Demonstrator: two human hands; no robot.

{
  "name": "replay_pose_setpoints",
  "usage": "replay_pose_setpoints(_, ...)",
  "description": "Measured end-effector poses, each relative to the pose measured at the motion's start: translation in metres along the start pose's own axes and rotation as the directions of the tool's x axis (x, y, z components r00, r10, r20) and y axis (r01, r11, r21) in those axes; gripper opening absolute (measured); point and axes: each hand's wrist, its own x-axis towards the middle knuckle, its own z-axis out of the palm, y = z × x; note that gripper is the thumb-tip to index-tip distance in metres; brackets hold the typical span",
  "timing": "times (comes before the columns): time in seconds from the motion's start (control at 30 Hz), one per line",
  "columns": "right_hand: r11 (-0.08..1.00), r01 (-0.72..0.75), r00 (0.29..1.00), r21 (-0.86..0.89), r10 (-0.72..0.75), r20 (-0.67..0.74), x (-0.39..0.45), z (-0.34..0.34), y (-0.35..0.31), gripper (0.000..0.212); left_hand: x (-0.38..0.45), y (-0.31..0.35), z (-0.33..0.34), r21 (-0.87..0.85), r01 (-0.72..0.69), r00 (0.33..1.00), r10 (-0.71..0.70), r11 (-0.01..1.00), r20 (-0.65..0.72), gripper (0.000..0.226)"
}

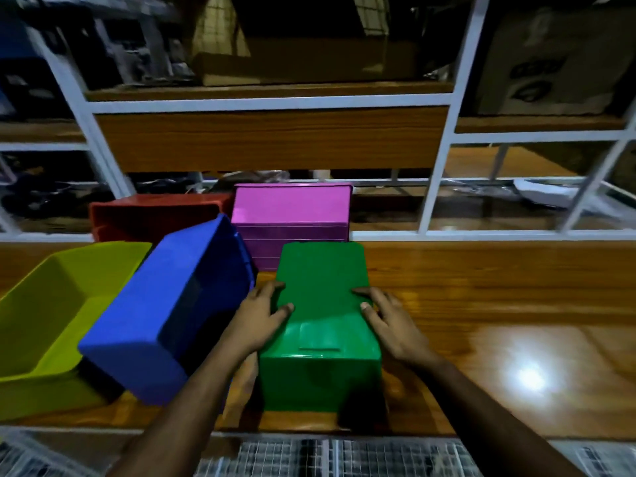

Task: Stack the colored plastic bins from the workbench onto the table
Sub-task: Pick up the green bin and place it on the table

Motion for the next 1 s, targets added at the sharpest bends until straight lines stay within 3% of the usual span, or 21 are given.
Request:
replay_pose_setpoints(0.27,0.971,-0.186,0.974,0.154,0.202,-0.099,-0.035,-0.071,0.054,0.053,-0.002,0.078,0.047,-0.067,-0.085,0.996,0.085,0.994,-0.001,0.06)
replay_pose_setpoints(0.4,0.952,-0.209,0.965,0.223,0.238,-0.113,-0.05,-0.108,0.096,0.064,-0.01,0.127,0.079,-0.157,-0.092,0.995,0.083,0.983,-0.061,0.045)
replay_pose_setpoints(0.57,0.916,-0.202,0.96,0.347,0.255,-0.115,-0.061,-0.151,0.134,0.062,-0.014,0.179,0.114,-0.159,-0.059,0.989,0.036,0.985,-0.145,0.033)
replay_pose_setpoints(0.7,0.901,-0.199,0.969,0.385,0.24,-0.062,-0.058,-0.175,0.138,0.048,-0.012,0.203,0.128,-0.146,-0.019,0.987,-0.004,0.989,-0.158,0.03)
replay_pose_setpoints(0.77,0.936,-0.177,0.969,0.304,0.22,-0.113,-0.052,-0.185,0.132,0.047,-0.01,0.212,0.129,-0.128,0.015,0.994,-0.029,0.992,-0.108,0.042)
replay_pose_setpoints(0.87,0.992,-0.118,0.966,0.044,0.125,-0.228,-0.044,-0.194,0.106,0.056,-0.008,0.227,0.128,-0.162,0.101,0.992,-0.087,0.982,0.095,0.076)
replay_pose_setpoints(0.93,0.994,-0.072,0.971,-0.08,0.052,-0.235,-0.043,-0.194,0.082,0.065,-0.005,0.236,0.127,-0.159,0.164,0.974,-0.134,0.974,0.183,0.111)
replay_pose_setpoints(1.0,0.987,0.027,0.975,-0.158,-0.061,-0.213,-0.042,-0.187,0.07,0.064,-0.004,0.246,0.126,-0.162,0.184,0.969,-0.151,0.969,0.197,0.127)
